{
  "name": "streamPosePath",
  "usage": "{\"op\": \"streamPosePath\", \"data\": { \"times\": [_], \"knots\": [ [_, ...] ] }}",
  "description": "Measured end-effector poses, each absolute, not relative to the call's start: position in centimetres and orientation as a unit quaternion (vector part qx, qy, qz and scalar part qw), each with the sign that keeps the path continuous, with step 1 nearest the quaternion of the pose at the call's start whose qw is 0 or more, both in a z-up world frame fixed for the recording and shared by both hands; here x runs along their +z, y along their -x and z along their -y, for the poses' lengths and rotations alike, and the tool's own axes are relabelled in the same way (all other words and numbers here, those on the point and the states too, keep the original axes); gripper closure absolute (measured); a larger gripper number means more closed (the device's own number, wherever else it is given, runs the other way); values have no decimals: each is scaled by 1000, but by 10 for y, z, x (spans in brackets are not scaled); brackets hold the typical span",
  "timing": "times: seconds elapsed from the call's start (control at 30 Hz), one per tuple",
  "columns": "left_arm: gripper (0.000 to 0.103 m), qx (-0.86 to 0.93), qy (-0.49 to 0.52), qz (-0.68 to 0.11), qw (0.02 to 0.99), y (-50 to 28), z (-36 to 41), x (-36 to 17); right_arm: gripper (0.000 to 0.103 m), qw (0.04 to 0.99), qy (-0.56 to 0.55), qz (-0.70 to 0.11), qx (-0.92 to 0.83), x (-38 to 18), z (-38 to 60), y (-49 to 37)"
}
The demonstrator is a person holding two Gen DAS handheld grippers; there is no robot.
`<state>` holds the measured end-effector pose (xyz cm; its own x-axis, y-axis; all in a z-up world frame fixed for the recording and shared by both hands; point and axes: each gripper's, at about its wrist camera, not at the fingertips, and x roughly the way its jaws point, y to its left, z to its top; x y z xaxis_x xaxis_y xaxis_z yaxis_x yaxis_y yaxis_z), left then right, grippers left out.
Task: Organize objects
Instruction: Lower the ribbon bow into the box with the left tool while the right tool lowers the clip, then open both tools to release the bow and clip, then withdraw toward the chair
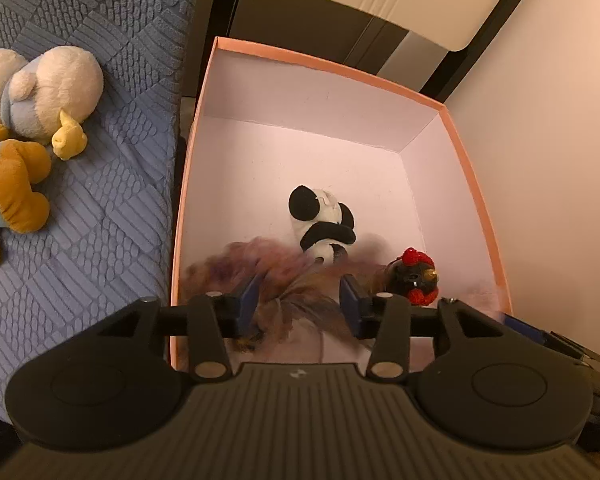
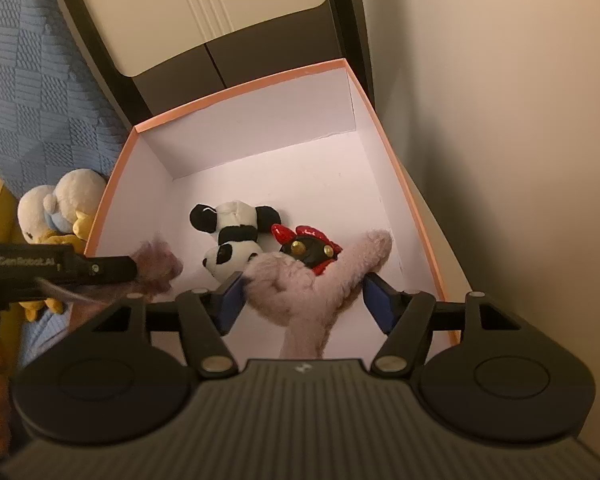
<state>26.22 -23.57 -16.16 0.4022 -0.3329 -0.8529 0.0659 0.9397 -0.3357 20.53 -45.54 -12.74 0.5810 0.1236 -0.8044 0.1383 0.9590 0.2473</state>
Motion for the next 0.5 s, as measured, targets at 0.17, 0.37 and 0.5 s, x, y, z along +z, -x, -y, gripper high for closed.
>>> {"op": "streamPosePath", "data": {
  "times": [0.17,0.37,0.5],
  "knots": [
    [51,-126,123,-516,838,-249,229,-143,34,884,-140,-447,-2,-113,449,-197],
    [51,-134,128,-487,853,-225,216,-111,34,898,-129,-420,13,-84,432,-177],
    [51,-139,130,-465,864,-206,203,-89,34,907,-123,-402,19,-65,418,-160]
  ]
}}
